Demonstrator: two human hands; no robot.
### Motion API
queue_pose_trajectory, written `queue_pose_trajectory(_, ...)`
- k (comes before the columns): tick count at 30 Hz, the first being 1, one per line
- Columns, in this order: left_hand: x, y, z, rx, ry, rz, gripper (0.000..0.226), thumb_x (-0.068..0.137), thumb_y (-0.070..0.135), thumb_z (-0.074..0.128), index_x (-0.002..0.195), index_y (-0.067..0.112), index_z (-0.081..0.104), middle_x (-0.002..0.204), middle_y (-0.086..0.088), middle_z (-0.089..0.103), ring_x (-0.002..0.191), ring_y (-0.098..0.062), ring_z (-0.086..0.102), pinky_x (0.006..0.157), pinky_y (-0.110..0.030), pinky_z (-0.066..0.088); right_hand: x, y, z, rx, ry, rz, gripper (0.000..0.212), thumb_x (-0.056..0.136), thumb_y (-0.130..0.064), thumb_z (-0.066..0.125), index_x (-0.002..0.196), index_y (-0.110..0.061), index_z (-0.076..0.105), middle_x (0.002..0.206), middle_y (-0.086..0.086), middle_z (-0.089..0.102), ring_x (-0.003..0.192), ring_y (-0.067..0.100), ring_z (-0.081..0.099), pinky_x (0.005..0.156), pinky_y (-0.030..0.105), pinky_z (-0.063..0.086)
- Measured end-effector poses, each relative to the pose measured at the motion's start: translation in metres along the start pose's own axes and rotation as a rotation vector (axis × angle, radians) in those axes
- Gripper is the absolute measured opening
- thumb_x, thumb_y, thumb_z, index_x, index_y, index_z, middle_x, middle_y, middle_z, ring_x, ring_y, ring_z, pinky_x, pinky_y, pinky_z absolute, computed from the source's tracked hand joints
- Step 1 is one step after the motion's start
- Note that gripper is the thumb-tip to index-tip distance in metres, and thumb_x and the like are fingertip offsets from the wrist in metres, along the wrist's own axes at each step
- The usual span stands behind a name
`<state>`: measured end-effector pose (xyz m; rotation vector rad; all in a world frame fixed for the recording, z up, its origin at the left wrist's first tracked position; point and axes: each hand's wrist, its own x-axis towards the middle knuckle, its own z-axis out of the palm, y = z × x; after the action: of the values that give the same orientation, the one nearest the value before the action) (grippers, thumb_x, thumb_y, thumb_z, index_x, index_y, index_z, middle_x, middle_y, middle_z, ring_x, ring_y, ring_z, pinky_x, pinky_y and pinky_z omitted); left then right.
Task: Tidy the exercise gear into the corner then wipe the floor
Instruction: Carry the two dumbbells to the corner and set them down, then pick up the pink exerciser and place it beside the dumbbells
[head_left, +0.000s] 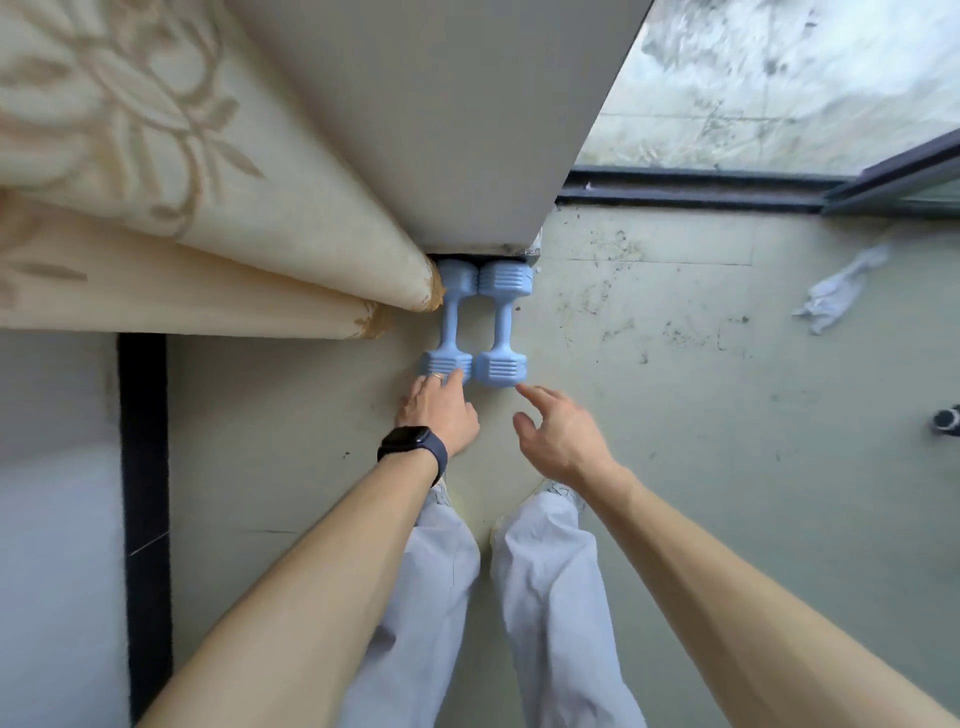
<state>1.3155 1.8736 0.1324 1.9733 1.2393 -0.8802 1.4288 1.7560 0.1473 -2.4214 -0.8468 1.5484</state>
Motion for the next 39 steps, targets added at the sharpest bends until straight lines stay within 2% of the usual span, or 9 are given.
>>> queue_pose_trajectory(5,-0.127,0.012,-0.084,0.032,-0.006,0.032,0.050,0.095,0.021,0.045,0.144,0.023,0.044,0.141,-0.008,0.049,0.132,-0.030,0.043,0.105,-0.039,0.038,-0.138,-0.061,-0.064,-0.115,-0.013,-0.036,0.049,0.100,-0.027,0.046,0.149,-0.025,0.045,0.149,0.002,0.050,0.133,0.031,0.048,0.108,0.036,0.040)
queue_pose_trajectory(9,-0.224,0.015,-0.160,0.073,0.072,0.070,0.048,0.093,0.020,0.044,0.141,0.023,0.049,0.139,-0.008,0.052,0.129,-0.029,0.046,0.105,-0.039,0.037,-0.236,-0.119,-0.117,-0.191,0.084,-0.110,0.047,0.100,-0.031,0.046,0.147,-0.027,0.046,0.151,-0.004,0.048,0.134,0.028,0.045,0.108,0.038,0.041)
queue_pose_trajectory(14,-0.330,0.010,-0.230,-0.009,0.213,0.142,0.043,0.093,0.026,0.049,0.135,0.022,0.054,0.133,-0.006,0.057,0.128,-0.029,0.048,0.105,-0.039,0.038,-0.341,-0.177,-0.165,-0.257,0.234,-0.224,0.046,0.102,-0.037,0.046,0.147,-0.029,0.047,0.150,-0.009,0.050,0.138,0.019,0.038,0.111,0.033,0.036)
queue_pose_trajectory(18,-0.391,-0.001,-0.281,-0.131,0.417,0.256,0.045,0.082,0.029,0.043,0.117,0.016,0.067,0.113,-0.008,0.067,0.110,-0.035,0.057,0.096,-0.039,0.043,-0.396,-0.220,-0.193,-0.283,0.427,-0.370,0.042,0.100,-0.038,0.053,0.141,-0.030,0.055,0.136,-0.007,0.063,0.135,0.019,0.044,0.106,0.035,0.040)
queue_pose_trajectory(21,-0.429,-0.017,-0.321,-0.144,0.628,0.293,0.043,0.084,0.029,0.050,0.121,0.017,0.069,0.118,-0.008,0.069,0.109,-0.032,0.060,0.097,-0.038,0.043,-0.420,-0.250,-0.209,-0.329,0.570,-0.526,0.038,0.097,-0.038,0.058,0.134,-0.030,0.062,0.122,-0.004,0.071,0.128,0.022,0.052,0.101,0.038,0.044)
queue_pose_trajectory(24,-0.464,-0.037,-0.346,-0.128,0.842,0.295,0.037,0.088,0.028,0.060,0.123,0.019,0.069,0.121,-0.004,0.069,0.111,-0.029,0.061,0.100,-0.040,0.046,-0.438,-0.280,-0.225,-0.365,0.630,-0.696,0.037,0.098,-0.045,0.053,0.131,-0.033,0.064,0.123,-0.009,0.070,0.129,0.022,0.052,0.101,0.042,0.047)
queue_pose_trajectory(31,-0.550,-0.065,-0.363,-0.148,1.144,0.061,0.042,0.087,0.034,0.052,0.123,0.021,0.069,0.121,-0.001,0.069,0.115,-0.024,0.061,0.098,-0.042,0.047,-0.470,-0.357,-0.259,-0.450,0.615,-1.140,0.041,0.098,-0.048,0.045,0.131,-0.034,0.064,0.133,-0.012,0.064,0.134,0.022,0.050,0.105,0.044,0.046)
queue_pose_trajectory(36,-0.628,-0.074,-0.324,-0.247,1.291,-0.256,0.045,0.090,0.037,0.051,0.130,0.022,0.064,0.129,-0.002,0.066,0.123,-0.023,0.058,0.104,-0.041,0.045,-0.497,-0.399,-0.254,-0.494,0.436,-1.463,0.041,0.097,-0.045,0.048,0.132,-0.032,0.064,0.135,-0.008,0.064,0.135,0.023,0.049,0.106,0.046,0.046)
queue_pose_trajectory(39,-0.679,-0.076,-0.271,-0.332,1.322,-0.504,0.047,0.091,0.040,0.046,0.133,0.026,0.062,0.134,-0.002,0.063,0.128,-0.022,0.054,0.109,-0.041,0.040,-0.519,-0.413,-0.225,-0.543,0.297,-1.623,0.043,0.097,-0.047,0.046,0.132,-0.032,0.064,0.136,-0.008,0.063,0.135,0.022,0.049,0.105,0.047,0.047)
